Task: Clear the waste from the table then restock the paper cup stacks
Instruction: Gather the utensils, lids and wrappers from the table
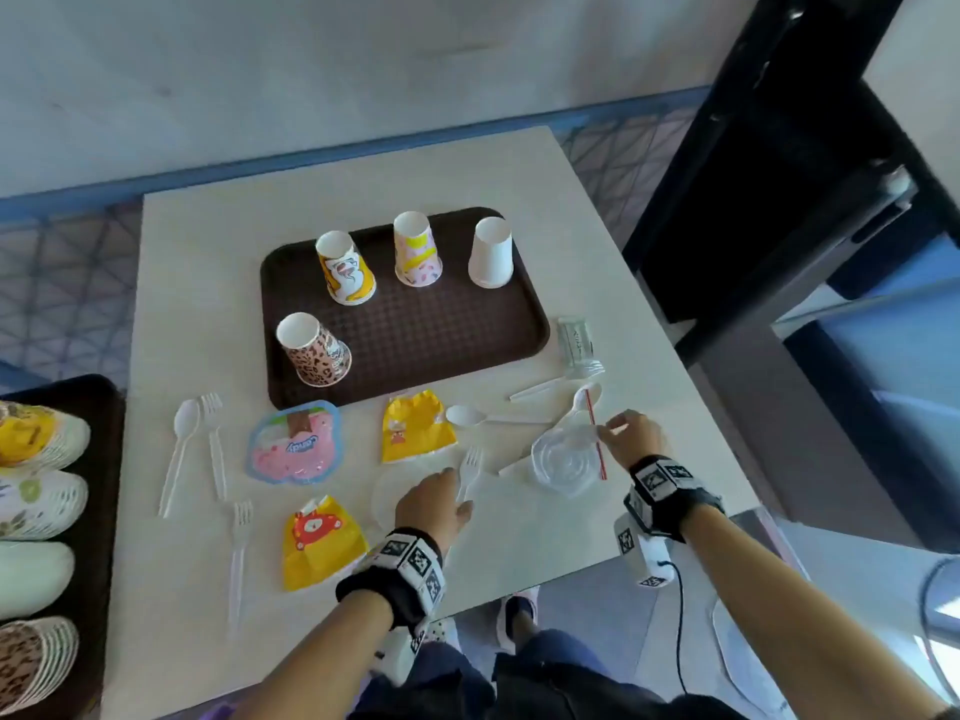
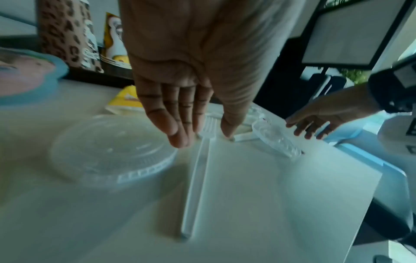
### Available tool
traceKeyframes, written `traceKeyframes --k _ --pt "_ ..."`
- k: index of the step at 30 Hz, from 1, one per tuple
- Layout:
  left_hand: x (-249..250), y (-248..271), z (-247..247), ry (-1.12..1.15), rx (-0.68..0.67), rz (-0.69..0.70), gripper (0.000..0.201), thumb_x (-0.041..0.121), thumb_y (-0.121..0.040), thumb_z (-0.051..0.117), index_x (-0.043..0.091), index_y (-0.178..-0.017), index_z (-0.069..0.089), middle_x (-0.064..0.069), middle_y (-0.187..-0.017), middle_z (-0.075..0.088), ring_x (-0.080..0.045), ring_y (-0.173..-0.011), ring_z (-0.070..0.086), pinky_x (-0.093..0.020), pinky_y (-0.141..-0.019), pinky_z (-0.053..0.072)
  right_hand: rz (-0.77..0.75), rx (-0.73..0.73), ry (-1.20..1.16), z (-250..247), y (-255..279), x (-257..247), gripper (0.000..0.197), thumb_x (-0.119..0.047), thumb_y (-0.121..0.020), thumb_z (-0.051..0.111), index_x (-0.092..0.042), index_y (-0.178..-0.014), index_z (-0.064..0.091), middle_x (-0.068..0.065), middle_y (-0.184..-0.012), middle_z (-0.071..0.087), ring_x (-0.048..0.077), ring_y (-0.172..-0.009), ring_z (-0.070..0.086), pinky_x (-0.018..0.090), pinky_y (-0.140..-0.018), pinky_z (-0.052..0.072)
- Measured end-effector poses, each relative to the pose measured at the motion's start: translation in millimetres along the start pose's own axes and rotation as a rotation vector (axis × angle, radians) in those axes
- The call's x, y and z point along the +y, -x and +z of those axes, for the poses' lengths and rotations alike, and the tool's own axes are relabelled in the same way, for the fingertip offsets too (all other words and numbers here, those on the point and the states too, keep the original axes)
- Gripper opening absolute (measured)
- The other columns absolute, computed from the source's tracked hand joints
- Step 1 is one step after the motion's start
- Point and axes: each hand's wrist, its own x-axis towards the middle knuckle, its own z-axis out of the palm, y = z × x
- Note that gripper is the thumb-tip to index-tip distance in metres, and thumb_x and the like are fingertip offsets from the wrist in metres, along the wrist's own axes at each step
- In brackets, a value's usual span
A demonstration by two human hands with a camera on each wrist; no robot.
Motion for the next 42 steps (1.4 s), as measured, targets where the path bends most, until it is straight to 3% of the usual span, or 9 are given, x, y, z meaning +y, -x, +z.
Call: traceKeyframes --k 6,13,17,20,24,27,33,37,42 --pt "17.3 -25.2 20.5 -0.009 0.070 -0.124 0.039 0.025 -0.091 0.049 0.006 -0.123 0.039 -0.014 -0.122 0.055 -0.030 -0.112 0.056 -0.038 -0.087 0.046 -0.054 -0.103 0.082 5.6 -16.6 3.1 0.024 -0.030 -0.084 0.062 -0.011 -0.099 0.065 0.010 -0.105 0.069 0.028 -0.098 0.062 0.032 -0.081 0.047" --pt "36.5 -39.8 11.9 0.309 0.300 -0.105 0.022 0.008 -0.088 0.045 0.001 -0.108 0.053 -0.020 -0.111 0.056 -0.037 -0.104 0.055 -0.042 -0.083 0.042 -0.156 -0.129 0.021 0.1 -31.5 8.9 0.018 -0.023 -0.084 0.063 -0.008 -0.093 0.068 0.009 -0.100 0.070 0.027 -0.091 0.062 0.030 -0.078 0.046" --pt "56.7 -60.7 -3.7 0.423 0.371 0.011 0.021 0.004 -0.085 0.046 0.001 -0.103 0.055 -0.021 -0.104 0.057 -0.037 -0.095 0.055 -0.043 -0.080 0.045 -0.268 -0.132 -0.298 -13.1 -28.2 7.8 0.003 -0.013 -0.084 0.063 -0.010 -0.083 0.062 0.012 -0.085 0.069 0.023 -0.078 0.061 0.028 -0.075 0.048" --pt "76.7 -80.9 -12.3 0.495 0.338 0.044 0.013 0.008 -0.083 0.051 0.001 -0.092 0.057 -0.017 -0.096 0.063 -0.030 -0.089 0.058 -0.032 -0.078 0.045 -0.226 -0.154 -0.576 -23.8 -28.4 10.5 0.017 -0.006 -0.086 0.060 -0.018 -0.075 0.054 0.006 -0.075 0.065 0.025 -0.075 0.063 0.035 -0.079 0.052" --pt "103.0 -101.0 -14.6 0.476 0.239 0.058 0.018 0.018 -0.080 0.061 0.003 -0.090 0.059 -0.013 -0.091 0.062 -0.027 -0.085 0.060 -0.031 -0.079 0.047 -0.178 -0.100 -0.836 -38.1 -30.8 14.8 0.018 -0.005 -0.091 0.053 -0.018 -0.079 0.051 0.017 -0.085 0.063 0.022 -0.073 0.064 0.022 -0.070 0.056" --pt "118.7 -108.3 -10.1 0.377 0.145 0.068 0.028 0.027 -0.077 0.065 0.005 -0.093 0.057 -0.010 -0.098 0.057 -0.026 -0.089 0.057 -0.038 -0.084 0.049 -0.098 -0.039 -1.041 -44.9 -35.6 18.0 0.013 -0.012 -0.094 0.050 -0.018 -0.082 0.047 0.013 -0.090 0.063 0.010 -0.064 0.069 0.019 -0.065 0.059" --pt "131.5 -117.1 2.2 0.176 0.099 0.086 0.035 0.026 -0.080 0.062 0.006 -0.108 0.054 -0.011 -0.115 0.054 -0.029 -0.106 0.055 -0.037 -0.086 0.044 0.169 -0.049 -1.426 -54.1 -48.5 25.8 0.014 -0.022 -0.097 0.044 -0.009 -0.092 0.049 0.008 -0.086 0.055 0.013 -0.056 0.070 0.026 -0.057 0.060" --pt "128.8 -116.3 1.1 0.228 0.188 0.095 0.028 0.025 -0.080 0.058 0.008 -0.102 0.057 -0.009 -0.107 0.062 -0.027 -0.105 0.054 -0.036 -0.085 0.044 0.371 -0.117 -1.351 -48.6 -51.5 26.7 0.024 -0.025 -0.096 0.045 -0.006 -0.088 0.058 0.007 -0.069 0.047 0.017 -0.051 0.055 0.021 -0.046 0.054" --pt "128.8 -114.7 -13.3 0.211 0.294 0.136 0.026 0.023 -0.081 0.058 0.008 -0.102 0.053 -0.013 -0.099 0.062 -0.031 -0.095 0.054 -0.038 -0.080 0.045 0.258 -0.205 -0.783 -37.5 -46.1 14.1 0.037 -0.041 -0.092 0.040 -0.009 -0.095 0.058 0.005 -0.066 0.050 0.014 -0.048 0.040 0.021 -0.039 0.036"
